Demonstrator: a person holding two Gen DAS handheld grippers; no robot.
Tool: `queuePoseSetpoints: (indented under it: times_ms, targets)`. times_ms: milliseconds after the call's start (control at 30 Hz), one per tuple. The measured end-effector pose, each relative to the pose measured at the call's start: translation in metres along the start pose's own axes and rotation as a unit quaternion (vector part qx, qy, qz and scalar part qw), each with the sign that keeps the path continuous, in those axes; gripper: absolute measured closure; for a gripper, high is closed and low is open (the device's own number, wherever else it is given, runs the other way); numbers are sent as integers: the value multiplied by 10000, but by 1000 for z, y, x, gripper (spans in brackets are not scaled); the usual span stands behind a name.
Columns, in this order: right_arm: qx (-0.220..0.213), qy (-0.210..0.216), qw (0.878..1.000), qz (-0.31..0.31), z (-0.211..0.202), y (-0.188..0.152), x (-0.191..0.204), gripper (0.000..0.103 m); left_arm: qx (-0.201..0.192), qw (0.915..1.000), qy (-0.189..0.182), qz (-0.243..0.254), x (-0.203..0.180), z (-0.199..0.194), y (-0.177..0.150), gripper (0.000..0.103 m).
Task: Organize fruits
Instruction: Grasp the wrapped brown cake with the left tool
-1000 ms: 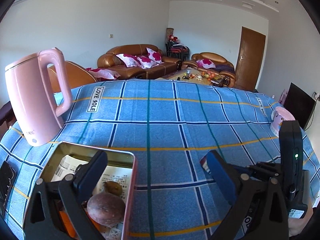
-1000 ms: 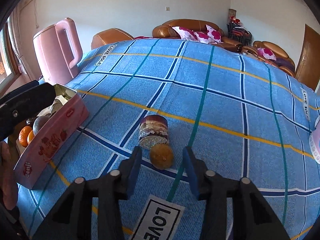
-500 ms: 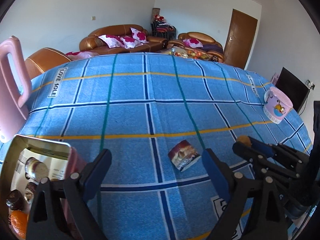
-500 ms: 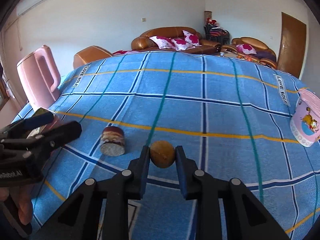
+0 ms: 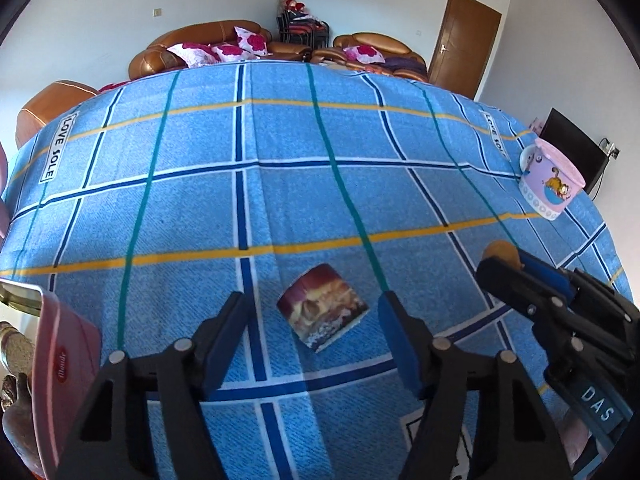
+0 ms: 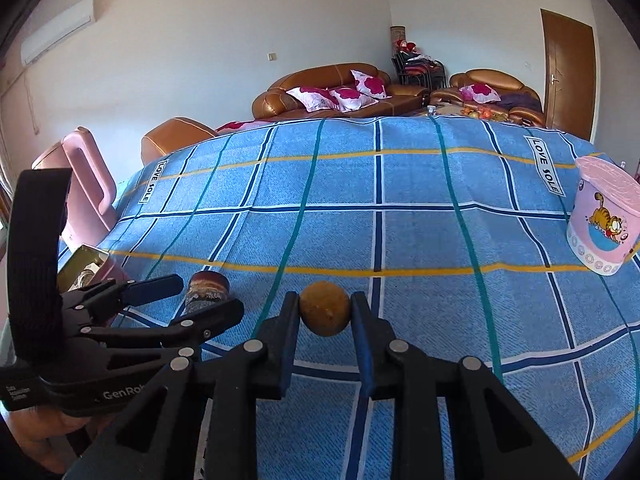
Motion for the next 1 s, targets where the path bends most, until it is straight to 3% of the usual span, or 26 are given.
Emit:
queuePoseSetpoints:
  times_ms: [100,133,500,1000]
  targets:
    - [-8,0,10000,-18,-1,0,1,76,-16,10000,-85,-6,-1,1,1,49]
    - [2,0,10000,-25,0,-1,1,76,-15,9999,-163,11,-3,1,2,58]
    - [-51,38,10000,-46,-2,1,3,76,-246,9990,-326,-206,5,-11,3,58]
    - [-391,309,9984,-258,-15,5,16,76,-739,9971,-58,-161,10,-32,11,58]
Point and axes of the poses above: each gripper's, at about its wrist camera, not at the fingertips, and z roughly the way its jaws point, x to its left, y to its top, the point moved 10 cm from there along z, roughly the way its jaws point
